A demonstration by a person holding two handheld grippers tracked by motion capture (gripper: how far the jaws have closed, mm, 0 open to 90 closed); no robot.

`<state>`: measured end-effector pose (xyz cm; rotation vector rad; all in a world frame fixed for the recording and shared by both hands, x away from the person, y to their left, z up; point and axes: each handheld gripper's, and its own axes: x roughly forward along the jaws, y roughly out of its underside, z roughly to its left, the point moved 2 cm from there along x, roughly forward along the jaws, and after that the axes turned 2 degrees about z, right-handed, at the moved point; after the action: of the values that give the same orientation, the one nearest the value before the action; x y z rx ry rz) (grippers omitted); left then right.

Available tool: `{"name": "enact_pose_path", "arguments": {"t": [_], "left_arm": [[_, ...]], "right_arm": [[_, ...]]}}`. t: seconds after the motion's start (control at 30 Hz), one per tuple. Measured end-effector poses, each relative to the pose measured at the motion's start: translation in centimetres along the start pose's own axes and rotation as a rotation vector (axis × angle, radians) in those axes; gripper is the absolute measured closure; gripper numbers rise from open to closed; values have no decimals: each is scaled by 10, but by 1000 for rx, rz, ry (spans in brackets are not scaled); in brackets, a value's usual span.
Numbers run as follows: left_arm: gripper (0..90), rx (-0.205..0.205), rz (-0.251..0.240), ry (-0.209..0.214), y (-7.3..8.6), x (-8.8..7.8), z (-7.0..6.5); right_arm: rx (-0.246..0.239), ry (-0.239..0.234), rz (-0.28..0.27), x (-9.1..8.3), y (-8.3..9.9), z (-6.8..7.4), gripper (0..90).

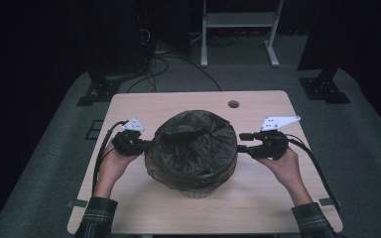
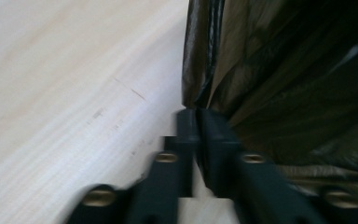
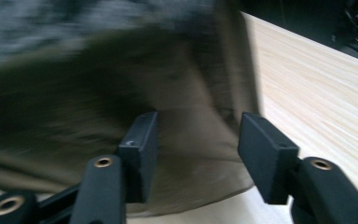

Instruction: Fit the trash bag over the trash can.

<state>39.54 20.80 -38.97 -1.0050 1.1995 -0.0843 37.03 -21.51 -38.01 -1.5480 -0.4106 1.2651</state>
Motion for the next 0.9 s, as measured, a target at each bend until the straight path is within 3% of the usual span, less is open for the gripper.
{"name": "enact_pose_path", "arguments": {"t": [0.07, 0.17, 0.27, 0.4, 0.57, 0.67, 0.73, 0.9], "left_arm": [[635, -2, -47, -10, 2, -10, -1], [528, -10, -115, -3, 6, -28, -1], [473, -2, -182, 38, 7, -44, -4], [408, 40, -192, 74, 3, -52, -10], [376, 97, -200, 134, -9, -50, -19], [393, 128, -177, 151, -14, -45, -22], [449, 140, -162, 169, -16, -41, -23], [735, 155, -133, 205, -21, -37, -25]], "right_arm": [[-16, -21, -7, -4, 0, 8, 411], [-41, -54, -24, -9, 0, 16, 389], [-50, -88, -42, -13, -1, 21, 371], [-58, -119, -56, -14, -2, 23, 362], [-75, -151, -49, -11, -2, 26, 361], [-88, -156, -34, -9, -3, 29, 376], [-104, -165, -32, -8, -5, 30, 434], [-121, -175, -20, -8, -8, 32, 694]]}}
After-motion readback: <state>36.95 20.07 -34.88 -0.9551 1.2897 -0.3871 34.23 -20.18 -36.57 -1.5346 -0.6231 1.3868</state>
